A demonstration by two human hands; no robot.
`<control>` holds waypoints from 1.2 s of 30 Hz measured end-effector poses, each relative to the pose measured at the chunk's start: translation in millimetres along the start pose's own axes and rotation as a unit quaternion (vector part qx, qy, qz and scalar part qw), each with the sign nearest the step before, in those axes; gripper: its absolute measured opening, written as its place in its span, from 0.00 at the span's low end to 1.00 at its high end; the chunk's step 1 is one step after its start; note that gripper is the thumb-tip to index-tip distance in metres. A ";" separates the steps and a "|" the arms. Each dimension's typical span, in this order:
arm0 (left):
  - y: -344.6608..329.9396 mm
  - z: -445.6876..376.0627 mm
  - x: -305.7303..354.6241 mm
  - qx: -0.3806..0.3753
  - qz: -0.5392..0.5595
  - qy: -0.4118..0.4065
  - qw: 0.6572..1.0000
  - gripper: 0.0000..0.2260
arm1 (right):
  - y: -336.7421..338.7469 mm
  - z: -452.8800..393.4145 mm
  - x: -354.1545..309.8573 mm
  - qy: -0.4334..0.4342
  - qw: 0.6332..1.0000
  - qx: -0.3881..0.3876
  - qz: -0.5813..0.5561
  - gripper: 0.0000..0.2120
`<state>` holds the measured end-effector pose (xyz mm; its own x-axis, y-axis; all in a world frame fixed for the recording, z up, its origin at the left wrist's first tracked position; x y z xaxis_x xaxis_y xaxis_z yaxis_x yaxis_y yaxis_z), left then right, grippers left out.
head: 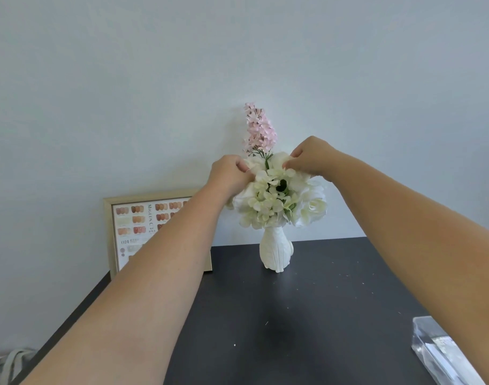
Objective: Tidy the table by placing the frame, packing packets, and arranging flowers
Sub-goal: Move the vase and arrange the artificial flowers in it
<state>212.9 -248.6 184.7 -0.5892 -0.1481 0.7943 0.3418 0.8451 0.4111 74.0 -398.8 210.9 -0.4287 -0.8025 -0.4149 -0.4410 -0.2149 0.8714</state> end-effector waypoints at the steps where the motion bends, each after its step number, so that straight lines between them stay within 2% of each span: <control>1: 1.0 0.7 -2.2 -0.003 -0.005 0.004 1.000 0.06 | -1.7 0.0 -0.5 0.002 1.000 0.007 0.006 0.10; 4: 5.8 1.5 -4.9 -0.022 0.013 0.016 1.000 0.06 | -3.6 -1.2 1.8 0.001 1.000 0.017 -0.017 0.15; 8: 5.2 10.5 -17.5 -0.034 0.155 0.073 0.985 0.17 | -1.2 -3.0 12.1 0.010 0.997 0.007 -0.079 0.21; 10: 0.4 15.1 -24.0 -0.032 0.179 0.074 0.980 0.21 | 0.2 -3.0 16.8 0.016 0.995 0.021 -0.093 0.16; 13: -6.6 15.5 -22.5 -0.034 0.158 0.049 0.986 0.25 | -4.8 -1.9 14.2 0.021 0.997 0.034 -0.069 0.05; 16: -8.7 12.4 -14.7 -0.030 0.145 0.050 0.988 0.24 | -9.0 -5.7 6.2 0.026 0.999 0.021 -0.032 0.04; 21: -8.1 13.3 -17.3 -0.020 0.166 0.095 0.981 0.25 | -9.0 -9.4 4.6 0.025 1.000 0.001 0.002 0.04; 23: -2.3 15.2 -17.9 0.015 0.169 0.084 0.982 0.24 | -7.8 -8.8 9.4 0.022 1.000 -0.018 -0.001 0.07; 25: 9.9 18.0 -18.2 0.075 0.192 0.064 0.976 0.25 | -1.9 -8.7 17.9 0.004 0.999 -0.034 -0.025 0.15; 26: 16.8 20.8 -18.4 0.099 0.208 0.057 0.971 0.25 | 4.7 -10.2 23.7 -0.012 0.998 -0.023 -0.055 0.19; 28: 25.2 30.2 -21.0 0.119 0.242 0.047 0.962 0.22 | 20.5 -15.3 34.9 -0.037 0.989 0.025 -0.142 0.20; 30: 22.2 42.8 -25.9 0.106 0.270 0.050 0.956 0.14 | 26.8 -23.4 43.8 -0.055 0.978 0.048 -0.195 0.18; 31: 17.5 48.7 -26.6 0.089 0.274 0.053 0.956 0.13 | 24.4 -27.5 45.9 -0.062 0.977 0.041 -0.201 0.18; 36: -5.0 56.5 -14.1 0.021 0.231 0.040 0.972 0.27 | -13.5 -34.7 39.8 -0.096 0.986 -0.073 -0.118 0.25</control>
<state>178.2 -221.7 146.1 -0.3216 0.2137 0.9224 0.5246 0.8512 -0.0143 90.2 -447.1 191.7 -0.4750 -0.6042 -0.6398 -0.4333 -0.4722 0.7676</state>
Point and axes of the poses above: each hand's wrist, its own z-axis away from the middle knuckle, its own y-axis out of the back of the hand, x = y × z, the point moved 6 cm from there along -z, towards the middle knuckle, and after that the axes turned 15 degrees about z, right-handed, at the moved point
